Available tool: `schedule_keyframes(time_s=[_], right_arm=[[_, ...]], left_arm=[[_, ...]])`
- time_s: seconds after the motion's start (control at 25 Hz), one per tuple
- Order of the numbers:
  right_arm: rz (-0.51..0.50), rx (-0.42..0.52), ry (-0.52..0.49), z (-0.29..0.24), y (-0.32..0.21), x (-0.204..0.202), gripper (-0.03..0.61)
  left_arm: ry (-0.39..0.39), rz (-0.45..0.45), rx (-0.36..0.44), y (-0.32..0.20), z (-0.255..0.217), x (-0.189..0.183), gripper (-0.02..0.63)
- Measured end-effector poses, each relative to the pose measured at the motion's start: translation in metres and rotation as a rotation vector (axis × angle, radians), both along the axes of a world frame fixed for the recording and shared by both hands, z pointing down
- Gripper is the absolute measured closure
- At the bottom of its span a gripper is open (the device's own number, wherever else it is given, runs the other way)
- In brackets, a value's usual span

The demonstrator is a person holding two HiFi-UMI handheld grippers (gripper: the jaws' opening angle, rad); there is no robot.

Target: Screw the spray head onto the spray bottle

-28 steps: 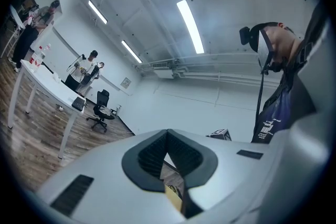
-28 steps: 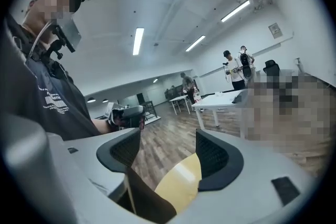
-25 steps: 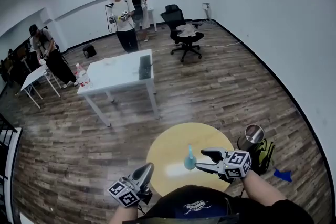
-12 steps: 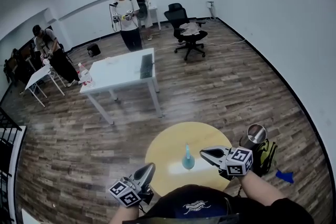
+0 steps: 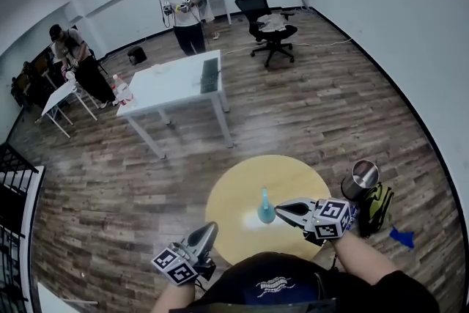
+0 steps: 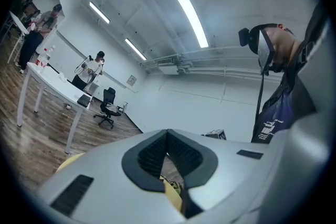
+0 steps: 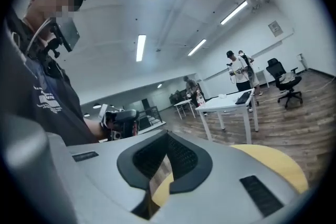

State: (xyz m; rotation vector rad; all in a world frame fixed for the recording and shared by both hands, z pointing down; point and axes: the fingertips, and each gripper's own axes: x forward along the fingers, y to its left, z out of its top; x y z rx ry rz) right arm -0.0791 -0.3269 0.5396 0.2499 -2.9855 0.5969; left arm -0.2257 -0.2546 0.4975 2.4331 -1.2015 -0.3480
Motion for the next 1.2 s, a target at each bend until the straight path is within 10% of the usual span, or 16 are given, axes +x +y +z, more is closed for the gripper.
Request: schedule_keyframes(time_s=[0.2,0.4,0.72,1.08,1.16,1.2], right_arm=[[-0.015,-0.184,-0.145,-0.004,-0.010,-0.004,0.555],[-0.060,-0.001,-0.003,0.009,-0.010,-0.012,0.555],[-0.076,-0.086,-0.035,0.024,-0.031,-0.029,0.557],[-0.029,-0.148,-0.282,0.017,-0.078,-0.034,0.555],[-0.044,-0.073,-0.192,0.035,-0.082,-0.043,0.502],[-0.049,-0.040,-0.141,0.047,-0.083,-0.048,0.351]], left_arm=[[-0.013,-0.002,-0.011,0.003,0.008,-0.002,0.607],[-0.013,-0.001,-0.023,-0.003,0.016,-0.006,0.607],[-0.007,0.018,-0.039,-0.021,0.038,-0.014,0.607],[-0.005,0.050,-0.070,-0.045,0.077,-0.019,0.607],[-0.004,0.059,-0.073,-0.056,0.087,-0.019,0.607],[-0.004,0.066,-0.073,-0.062,0.092,-0.018,0.607]])
